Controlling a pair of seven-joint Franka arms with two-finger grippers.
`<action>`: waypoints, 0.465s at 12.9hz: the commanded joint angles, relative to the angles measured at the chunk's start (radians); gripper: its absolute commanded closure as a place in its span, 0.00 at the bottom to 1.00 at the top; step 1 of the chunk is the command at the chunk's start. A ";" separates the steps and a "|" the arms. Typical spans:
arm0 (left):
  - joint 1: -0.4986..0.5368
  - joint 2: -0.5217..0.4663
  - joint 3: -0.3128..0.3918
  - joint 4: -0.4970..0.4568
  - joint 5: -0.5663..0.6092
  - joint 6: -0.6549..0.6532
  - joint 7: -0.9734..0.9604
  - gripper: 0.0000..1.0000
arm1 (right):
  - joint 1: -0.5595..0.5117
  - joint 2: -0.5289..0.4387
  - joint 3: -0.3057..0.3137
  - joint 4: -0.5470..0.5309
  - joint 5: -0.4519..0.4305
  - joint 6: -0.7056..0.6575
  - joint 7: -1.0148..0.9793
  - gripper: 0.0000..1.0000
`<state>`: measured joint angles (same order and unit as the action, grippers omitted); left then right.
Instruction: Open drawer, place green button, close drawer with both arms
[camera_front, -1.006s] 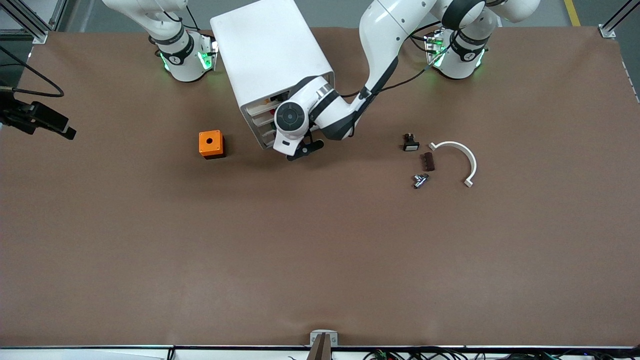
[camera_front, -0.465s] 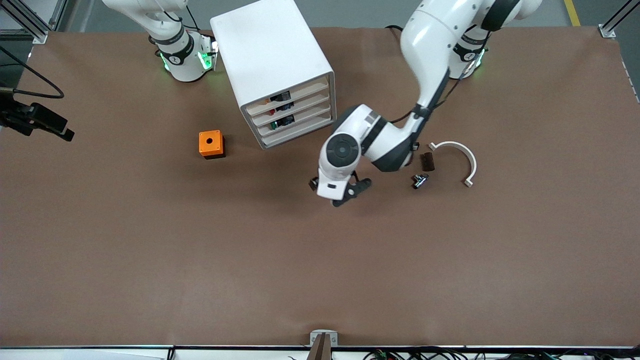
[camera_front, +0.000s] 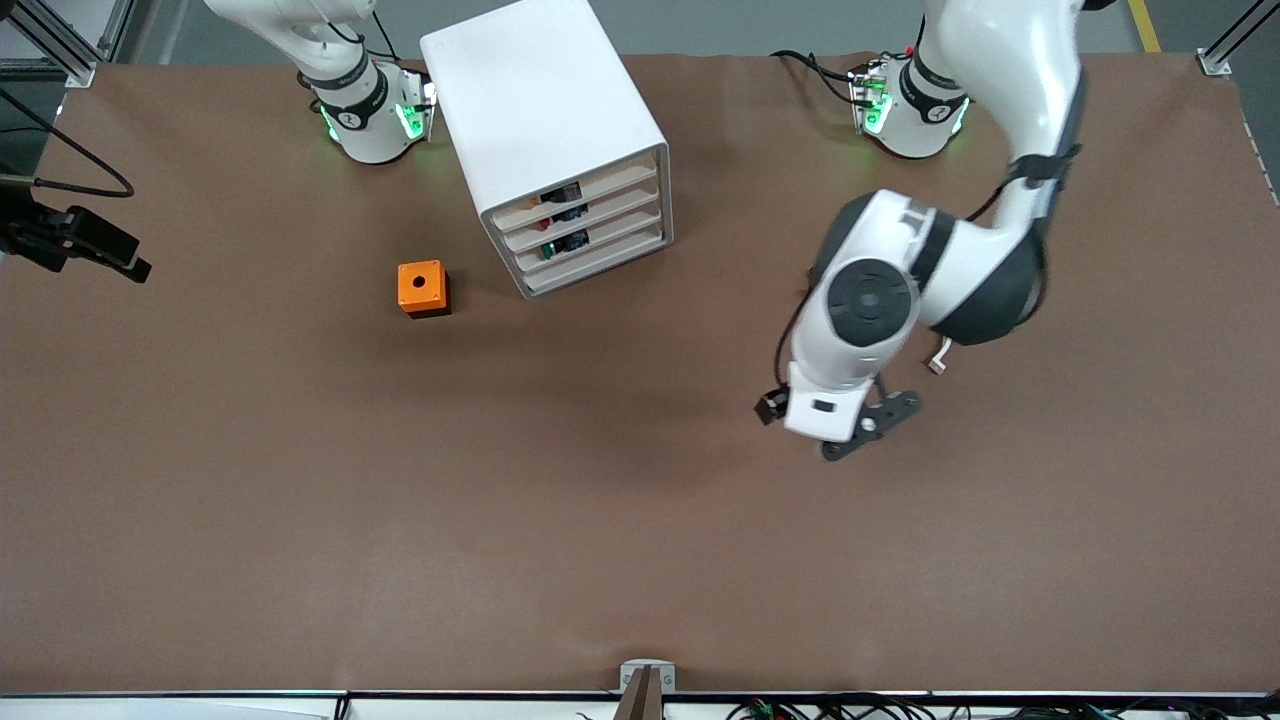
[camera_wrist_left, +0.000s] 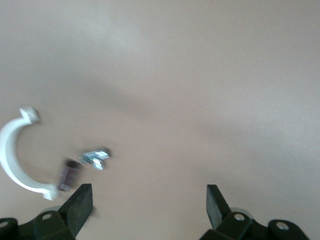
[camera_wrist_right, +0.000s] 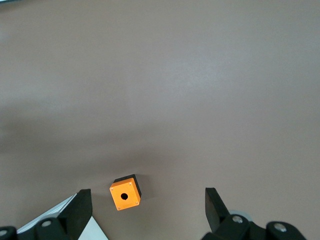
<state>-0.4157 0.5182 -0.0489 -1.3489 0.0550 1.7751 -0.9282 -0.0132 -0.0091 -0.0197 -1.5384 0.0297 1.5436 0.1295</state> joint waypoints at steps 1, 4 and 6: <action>0.067 -0.110 -0.008 -0.035 0.017 -0.064 0.171 0.00 | -0.004 -0.014 0.004 -0.006 -0.014 0.000 0.001 0.00; 0.153 -0.217 -0.012 -0.038 0.014 -0.176 0.303 0.00 | -0.002 -0.014 0.004 -0.008 -0.017 0.004 -0.010 0.00; 0.191 -0.277 -0.012 -0.039 0.014 -0.227 0.379 0.00 | 0.002 -0.014 0.004 -0.006 -0.049 0.004 -0.011 0.00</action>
<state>-0.2573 0.3158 -0.0495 -1.3502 0.0552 1.5828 -0.6079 -0.0131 -0.0091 -0.0196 -1.5383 0.0126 1.5445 0.1290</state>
